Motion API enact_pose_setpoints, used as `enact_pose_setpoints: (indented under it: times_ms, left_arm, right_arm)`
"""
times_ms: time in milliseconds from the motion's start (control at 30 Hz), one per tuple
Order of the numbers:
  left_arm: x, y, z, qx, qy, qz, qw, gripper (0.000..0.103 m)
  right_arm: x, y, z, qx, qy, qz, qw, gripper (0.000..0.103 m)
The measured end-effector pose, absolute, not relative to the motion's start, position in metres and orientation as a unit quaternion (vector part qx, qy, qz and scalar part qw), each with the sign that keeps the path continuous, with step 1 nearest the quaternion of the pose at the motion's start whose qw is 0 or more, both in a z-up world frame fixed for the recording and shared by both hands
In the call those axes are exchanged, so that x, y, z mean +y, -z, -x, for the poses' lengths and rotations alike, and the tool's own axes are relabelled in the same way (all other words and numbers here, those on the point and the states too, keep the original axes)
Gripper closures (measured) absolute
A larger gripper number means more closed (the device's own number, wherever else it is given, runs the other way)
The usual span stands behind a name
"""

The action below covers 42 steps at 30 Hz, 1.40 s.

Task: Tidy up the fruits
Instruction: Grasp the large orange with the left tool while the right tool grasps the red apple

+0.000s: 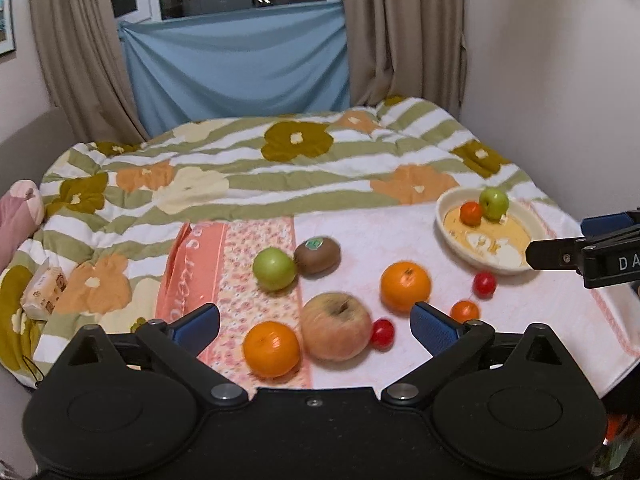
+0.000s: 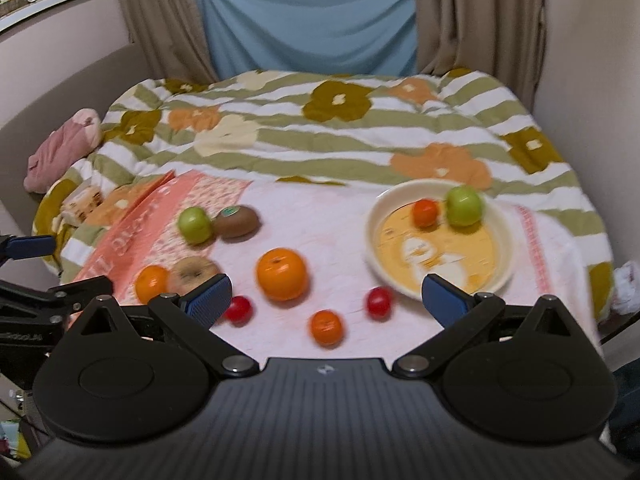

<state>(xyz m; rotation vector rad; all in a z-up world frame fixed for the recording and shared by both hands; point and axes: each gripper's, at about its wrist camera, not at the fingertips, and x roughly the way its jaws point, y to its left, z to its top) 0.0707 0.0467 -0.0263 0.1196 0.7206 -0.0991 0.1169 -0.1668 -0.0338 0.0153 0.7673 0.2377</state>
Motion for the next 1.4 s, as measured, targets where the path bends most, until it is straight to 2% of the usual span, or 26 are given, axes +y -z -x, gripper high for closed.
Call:
enact_pose_setpoints:
  times_ms: [433, 500, 600, 733, 967, 1400]
  left_arm:
    - [0.098, 0.100, -0.121, 0.390, 0.126, -0.130, 0.903, 0.015]
    - [0.098, 0.110, -0.130, 0.396, 0.137, -0.141, 0.897, 0.021]
    - [0.099, 0.123, -0.140, 0.405, 0.151, -0.146, 0.890, 0.025]
    - [0.100, 0.133, -0.151, 0.412, 0.166, -0.148, 0.884, 0.027]
    - [0.100, 0.146, -0.163, 0.438, 0.186, -0.145, 0.867, 0.038]
    - [0.109, 0.143, -0.157, 0.444, 0.178, -0.135, 0.868, 0.039]
  right_arm:
    - [-0.086, 0.097, -0.137, 0.393, -0.138, -0.012, 0.909, 0.000]
    - [-0.078, 0.105, -0.142, 0.397, -0.142, -0.008, 0.907, 0.000]
    - [-0.066, 0.115, -0.149, 0.400, -0.146, 0.000, 0.905, 0.000]
    - [-0.055, 0.121, -0.157, 0.404, -0.149, -0.002, 0.903, 0.000]
    - [-0.047, 0.130, -0.165, 0.412, -0.153, -0.002, 0.898, 0.000]
    - [-0.029, 0.137, -0.175, 0.418, -0.176, 0.005, 0.891, 0.000]
